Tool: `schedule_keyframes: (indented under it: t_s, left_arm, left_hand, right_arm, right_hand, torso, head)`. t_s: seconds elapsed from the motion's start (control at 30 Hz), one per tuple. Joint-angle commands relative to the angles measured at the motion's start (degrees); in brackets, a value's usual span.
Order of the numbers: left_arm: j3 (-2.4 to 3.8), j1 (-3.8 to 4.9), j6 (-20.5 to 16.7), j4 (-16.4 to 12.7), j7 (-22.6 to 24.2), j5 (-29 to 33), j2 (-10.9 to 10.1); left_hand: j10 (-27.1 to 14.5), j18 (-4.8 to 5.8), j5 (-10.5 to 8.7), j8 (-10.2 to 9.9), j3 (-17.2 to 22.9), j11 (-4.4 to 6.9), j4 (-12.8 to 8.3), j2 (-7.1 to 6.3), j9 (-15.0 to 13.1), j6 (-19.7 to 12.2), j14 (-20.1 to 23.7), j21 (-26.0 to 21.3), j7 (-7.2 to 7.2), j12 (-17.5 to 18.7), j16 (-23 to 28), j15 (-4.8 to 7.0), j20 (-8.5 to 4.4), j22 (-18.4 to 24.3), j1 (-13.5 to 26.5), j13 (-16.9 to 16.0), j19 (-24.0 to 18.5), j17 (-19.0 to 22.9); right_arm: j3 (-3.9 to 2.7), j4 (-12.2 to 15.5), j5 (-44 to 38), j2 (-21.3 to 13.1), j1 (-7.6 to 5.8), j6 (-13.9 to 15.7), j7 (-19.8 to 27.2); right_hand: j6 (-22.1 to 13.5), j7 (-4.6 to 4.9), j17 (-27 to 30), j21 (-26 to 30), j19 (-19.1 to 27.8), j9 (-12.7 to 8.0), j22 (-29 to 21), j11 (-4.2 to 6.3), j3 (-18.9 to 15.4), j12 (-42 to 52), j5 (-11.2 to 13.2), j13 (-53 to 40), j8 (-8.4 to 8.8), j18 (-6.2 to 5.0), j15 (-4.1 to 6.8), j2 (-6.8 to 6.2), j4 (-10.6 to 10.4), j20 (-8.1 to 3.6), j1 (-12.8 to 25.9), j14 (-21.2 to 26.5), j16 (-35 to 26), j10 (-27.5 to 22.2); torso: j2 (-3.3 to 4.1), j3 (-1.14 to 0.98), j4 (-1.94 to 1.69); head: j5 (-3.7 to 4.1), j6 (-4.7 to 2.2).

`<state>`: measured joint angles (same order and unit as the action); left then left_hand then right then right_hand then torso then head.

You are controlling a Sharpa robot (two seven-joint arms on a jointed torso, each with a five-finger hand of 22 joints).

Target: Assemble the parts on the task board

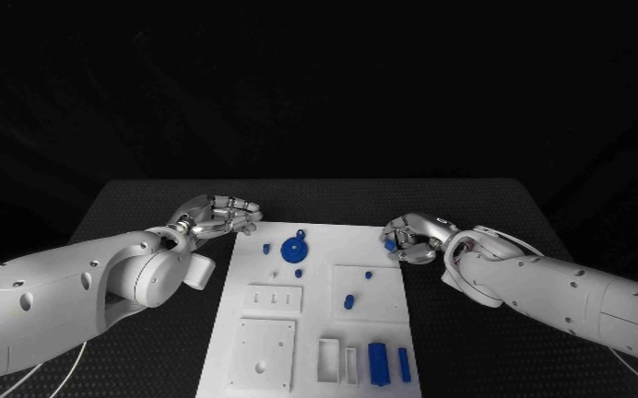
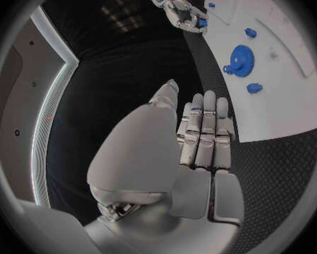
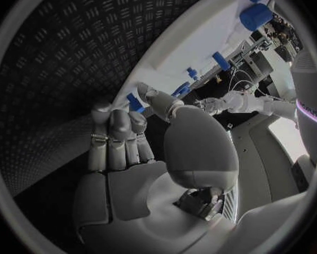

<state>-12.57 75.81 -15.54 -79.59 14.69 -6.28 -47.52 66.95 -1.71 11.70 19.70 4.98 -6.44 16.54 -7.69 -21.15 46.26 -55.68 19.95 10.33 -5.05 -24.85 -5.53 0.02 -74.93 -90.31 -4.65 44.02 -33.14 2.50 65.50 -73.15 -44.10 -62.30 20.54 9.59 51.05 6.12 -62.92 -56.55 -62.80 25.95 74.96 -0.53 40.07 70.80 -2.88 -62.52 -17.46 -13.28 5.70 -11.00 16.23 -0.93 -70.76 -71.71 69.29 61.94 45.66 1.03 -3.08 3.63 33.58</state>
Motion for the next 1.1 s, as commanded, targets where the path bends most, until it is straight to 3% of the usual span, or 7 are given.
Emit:
schedule_keyframes:
  t_s: [0.03,0.4,1.1]
  left_arm:
    - [0.04,0.03,0.63,-0.10,0.28,-0.25,0.08]
    - [0.04,0.03,0.66,-0.03,0.17,-0.27,0.11]
    - [0.04,0.03,0.67,-0.04,-0.07,-0.27,0.05]
  left_hand:
    - [-0.02,-0.92,-0.16,-0.31,-0.31,-0.29,-0.02,0.18,0.02,0.04,0.20,0.19,0.33,0.32,0.31,-0.29,0.02,-1.15,0.06,0.04,-0.39,-0.08]
    - [-0.02,-0.92,-0.16,-0.32,-0.30,-0.30,-0.02,0.21,0.02,0.04,0.19,0.19,0.35,0.32,0.32,-0.29,0.02,-1.16,0.06,0.04,-0.39,-0.09]
    - [-0.04,-0.91,-0.17,-0.41,-0.30,-0.37,0.03,0.26,0.04,-0.09,0.19,0.20,0.42,0.37,0.35,-0.31,0.04,-1.16,0.15,0.04,-0.41,-0.11]
  right_arm:
    - [0.14,-0.56,-0.07,-0.15,0.21,-3.31,0.98]
    - [0.12,-1.21,0.17,-0.39,0.18,-4.24,1.22]
    - [0.12,-2.08,0.46,-0.15,0.16,-4.12,1.55]
  right_hand:
    - [3.87,0.11,-0.14,-0.10,0.30,-0.07,0.66,0.60,1.30,0.40,0.08,0.02,-0.34,-1.72,0.48,0.49,0.00,0.11,0.26,0.22,0.09,-6.44]
    - [3.89,-0.02,-0.43,-0.46,0.48,-0.06,0.88,0.68,2.81,0.78,0.08,0.06,-0.44,-1.72,0.58,1.51,-0.23,0.11,1.47,0.49,0.43,-6.66]
    - [4.29,-0.08,-0.66,-0.90,0.65,0.08,0.99,0.77,3.89,1.23,0.09,0.12,-0.83,-1.72,0.68,1.92,0.05,-0.01,2.01,0.69,0.77,-6.94]
  torso:
    - [0.01,-0.01,0.01]
    - [0.02,0.01,-0.01]
    - [0.02,0.02,-0.02]
  head:
    - [0.04,0.01]
    - [0.00,-0.05]
    - [0.11,0.06]
